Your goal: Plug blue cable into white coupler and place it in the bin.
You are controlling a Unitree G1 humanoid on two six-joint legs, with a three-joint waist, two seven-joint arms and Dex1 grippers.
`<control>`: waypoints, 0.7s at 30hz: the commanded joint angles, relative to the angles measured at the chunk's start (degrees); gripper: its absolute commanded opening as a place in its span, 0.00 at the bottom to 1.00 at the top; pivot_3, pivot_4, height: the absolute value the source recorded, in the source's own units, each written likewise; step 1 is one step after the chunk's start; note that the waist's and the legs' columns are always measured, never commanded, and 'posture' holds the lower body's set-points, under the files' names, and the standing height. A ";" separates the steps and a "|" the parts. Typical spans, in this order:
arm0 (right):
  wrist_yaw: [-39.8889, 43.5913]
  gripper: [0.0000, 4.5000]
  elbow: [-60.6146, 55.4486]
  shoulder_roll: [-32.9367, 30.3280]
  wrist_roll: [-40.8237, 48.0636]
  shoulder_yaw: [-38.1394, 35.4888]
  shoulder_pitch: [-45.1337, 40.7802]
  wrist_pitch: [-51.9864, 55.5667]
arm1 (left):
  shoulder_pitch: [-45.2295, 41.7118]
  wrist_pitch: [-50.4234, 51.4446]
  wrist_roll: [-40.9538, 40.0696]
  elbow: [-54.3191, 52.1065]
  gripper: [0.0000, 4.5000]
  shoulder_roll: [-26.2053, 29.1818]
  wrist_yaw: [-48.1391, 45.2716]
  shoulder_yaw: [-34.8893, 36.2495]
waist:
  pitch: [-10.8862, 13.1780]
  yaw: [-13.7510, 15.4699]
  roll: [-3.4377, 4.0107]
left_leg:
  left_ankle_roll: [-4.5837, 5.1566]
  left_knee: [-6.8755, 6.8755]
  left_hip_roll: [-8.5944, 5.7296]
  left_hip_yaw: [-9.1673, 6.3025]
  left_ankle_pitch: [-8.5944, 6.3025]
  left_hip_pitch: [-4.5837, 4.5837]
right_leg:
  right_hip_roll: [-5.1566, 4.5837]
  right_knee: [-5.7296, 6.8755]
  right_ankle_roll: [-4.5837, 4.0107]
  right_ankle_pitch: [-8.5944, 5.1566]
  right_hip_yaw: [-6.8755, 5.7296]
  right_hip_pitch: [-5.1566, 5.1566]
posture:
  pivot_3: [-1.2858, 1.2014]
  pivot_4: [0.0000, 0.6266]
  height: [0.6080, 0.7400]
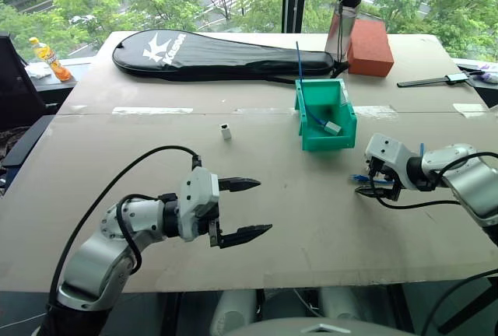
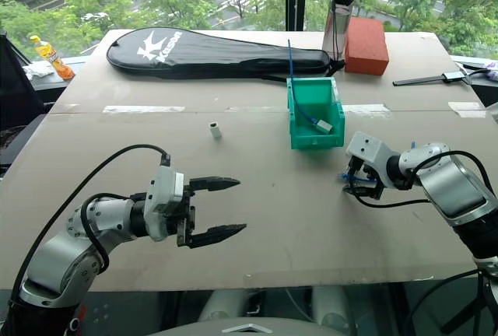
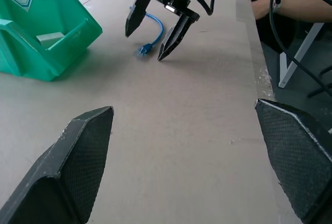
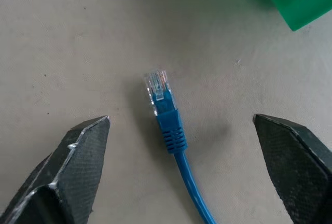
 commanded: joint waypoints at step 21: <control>6.71 0.01 -4.00 15.01 -8.32 15.40 -13.05 2.45 | 3.65 -7.01 3.38 3.05 1.00 0.44 0.35 2.24 | 0.01 -0.90 0.01 | -0.01 0.03 0.08 -0.01 0.00 0.03 | 0.02 0.08 -0.02 0.02 -0.03 -0.01 | 0.52 0.24 1.00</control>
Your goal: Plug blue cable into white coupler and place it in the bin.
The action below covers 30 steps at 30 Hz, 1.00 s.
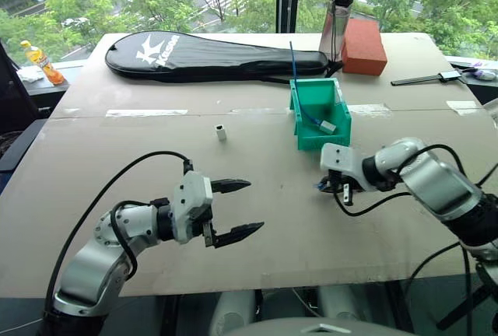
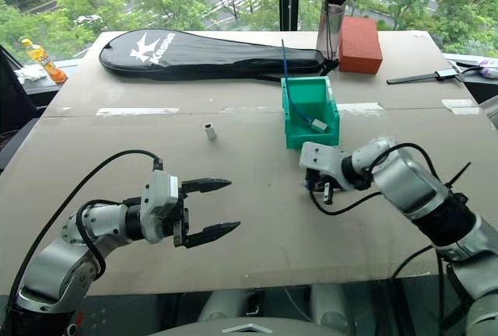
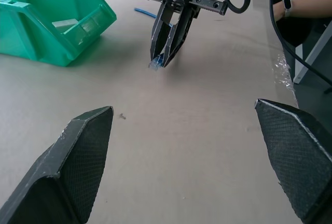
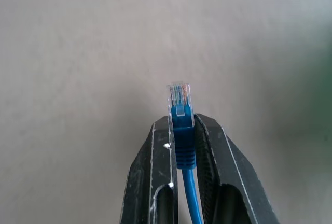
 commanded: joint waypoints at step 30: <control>-5.08 0.99 -24.74 3.22 19.73 -53.81 59.19 -33.53 | -32.02 -15.06 17.35 35.38 1.00 -13.57 -6.57 -19.75 | -0.02 1.06 -0.02 | 0.02 0.18 -0.09 -0.10 0.00 0.07 | 0.08 0.02 0.17 -0.07 -0.03 0.25 | 0.52 0.24 1.00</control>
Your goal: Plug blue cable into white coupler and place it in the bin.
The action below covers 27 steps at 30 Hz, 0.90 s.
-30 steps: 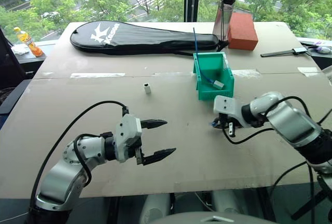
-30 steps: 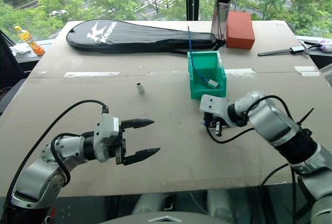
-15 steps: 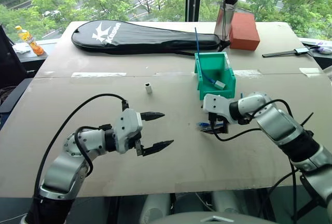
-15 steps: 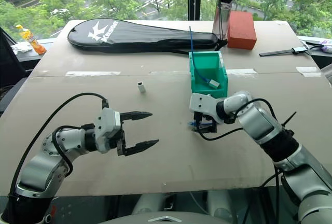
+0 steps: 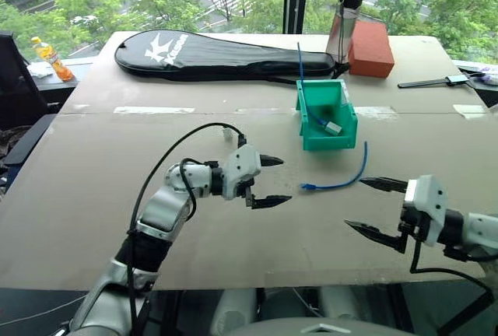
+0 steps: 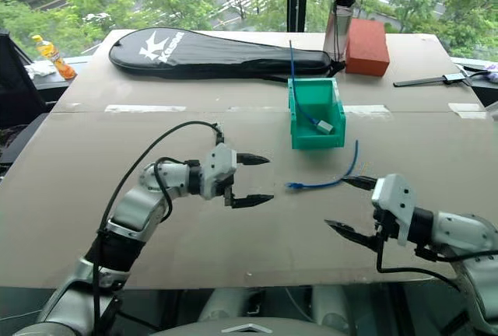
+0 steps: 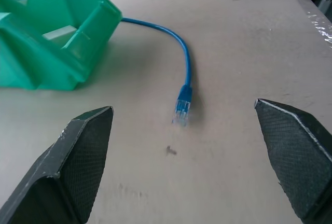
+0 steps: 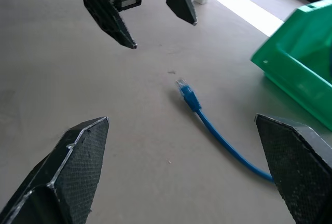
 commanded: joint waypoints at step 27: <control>-24.58 1.00 -17.02 8.55 11.50 -3.15 10.98 11.16 | -12.40 -21.39 5.85 22.69 0.00 -10.66 -9.89 -2.18 | 0.01 -0.03 -0.02 | 0.05 0.06 0.04 -0.14 -0.03 -0.03 | -0.04 -0.01 -0.04 0.01 -0.05 0.05 | 0.52 0.24 1.00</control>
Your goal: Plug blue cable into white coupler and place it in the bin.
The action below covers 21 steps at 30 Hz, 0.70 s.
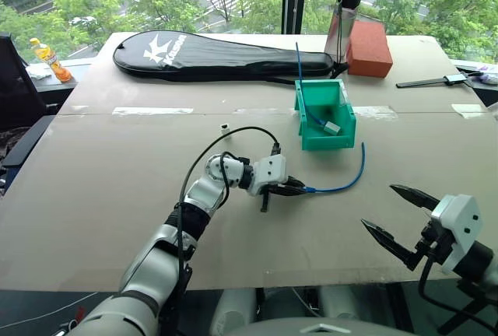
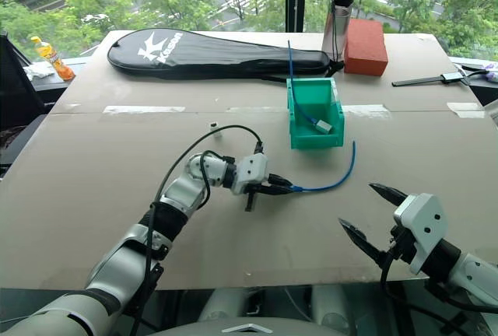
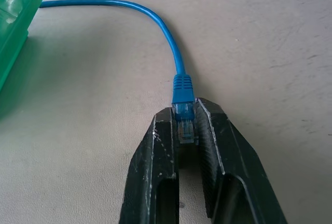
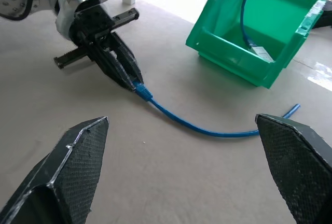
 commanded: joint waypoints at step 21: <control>-46.11 1.00 3.46 18.64 41.89 11.26 -26.80 10.52 | -0.65 -11.79 -5.63 -17.77 0.00 -8.30 13.73 7.65 | -0.01 -0.02 0.02 | 0.03 0.03 -0.07 -0.11 -0.01 -0.09 | 0.04 -0.05 0.12 0.20 -0.02 0.03 | 0.52 0.24 1.00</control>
